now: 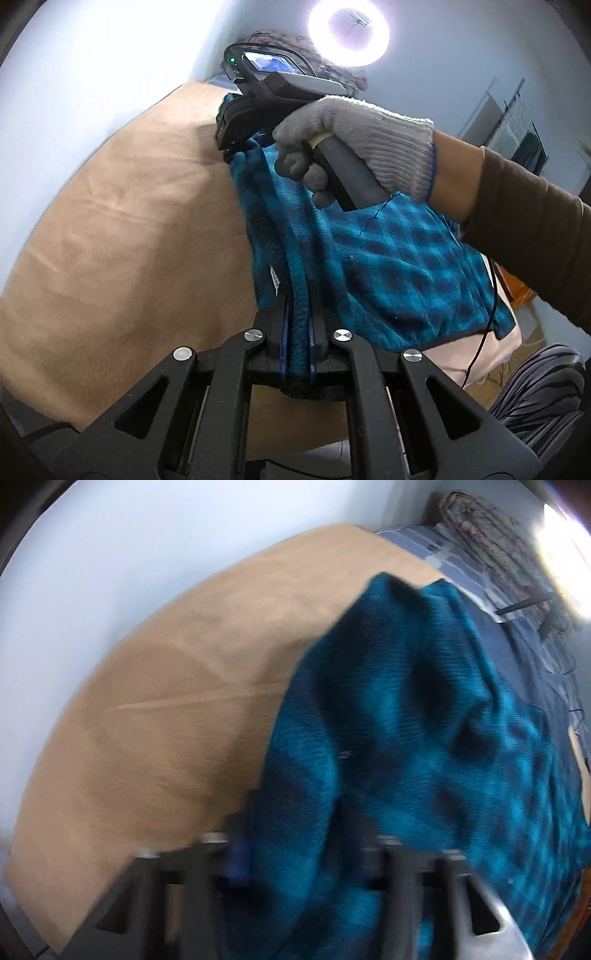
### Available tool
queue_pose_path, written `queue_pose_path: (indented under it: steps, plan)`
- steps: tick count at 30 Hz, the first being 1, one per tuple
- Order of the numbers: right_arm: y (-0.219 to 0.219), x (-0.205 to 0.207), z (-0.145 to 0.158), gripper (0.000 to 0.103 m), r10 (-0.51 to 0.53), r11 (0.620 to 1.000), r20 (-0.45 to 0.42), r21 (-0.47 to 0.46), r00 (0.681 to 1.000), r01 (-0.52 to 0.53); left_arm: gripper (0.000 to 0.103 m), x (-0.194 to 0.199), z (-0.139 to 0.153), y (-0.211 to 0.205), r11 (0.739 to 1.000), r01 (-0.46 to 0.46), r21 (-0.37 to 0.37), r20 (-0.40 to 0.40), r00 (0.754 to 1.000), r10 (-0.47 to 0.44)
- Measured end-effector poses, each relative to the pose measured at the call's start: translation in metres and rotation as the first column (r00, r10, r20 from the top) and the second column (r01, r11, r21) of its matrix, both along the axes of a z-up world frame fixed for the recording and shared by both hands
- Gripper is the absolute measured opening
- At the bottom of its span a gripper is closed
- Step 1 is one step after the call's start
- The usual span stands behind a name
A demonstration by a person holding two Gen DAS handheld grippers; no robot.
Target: Fold large clothes
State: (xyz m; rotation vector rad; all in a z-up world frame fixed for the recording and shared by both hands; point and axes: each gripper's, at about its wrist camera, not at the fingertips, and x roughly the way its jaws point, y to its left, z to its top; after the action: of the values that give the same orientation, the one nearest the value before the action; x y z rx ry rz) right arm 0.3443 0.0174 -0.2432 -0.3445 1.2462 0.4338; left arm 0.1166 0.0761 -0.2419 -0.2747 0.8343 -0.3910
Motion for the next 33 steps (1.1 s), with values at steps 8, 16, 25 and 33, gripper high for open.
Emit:
queue_pose_path:
  steps: [8,16,25,33]
  plan:
    - [-0.094,0.012,0.024,0.007,-0.136,0.871,-0.129,0.456,0.982,0.181,0.005,-0.004,0.021,-0.039,0.987,0.106,0.118,0.043,0.993,-0.112]
    - [-0.193,-0.009,0.025,0.007,-0.219,0.696,-0.151,0.668,0.964,0.262,0.022,-0.014,0.051,-0.054,0.979,0.176,0.100,0.070,0.981,-0.183]
    - [-0.262,-0.011,-0.029,0.007,-0.342,0.653,-0.248,0.631,0.906,0.419,0.027,-0.001,0.047,-0.037,0.992,0.114,0.052,0.049,0.992,-0.116]
    - [-0.255,-0.005,-0.024,0.008,-0.328,0.716,-0.211,0.581,0.921,0.388,0.027,0.018,0.005,-0.075,0.968,0.213,0.131,-0.014,0.977,-0.213]
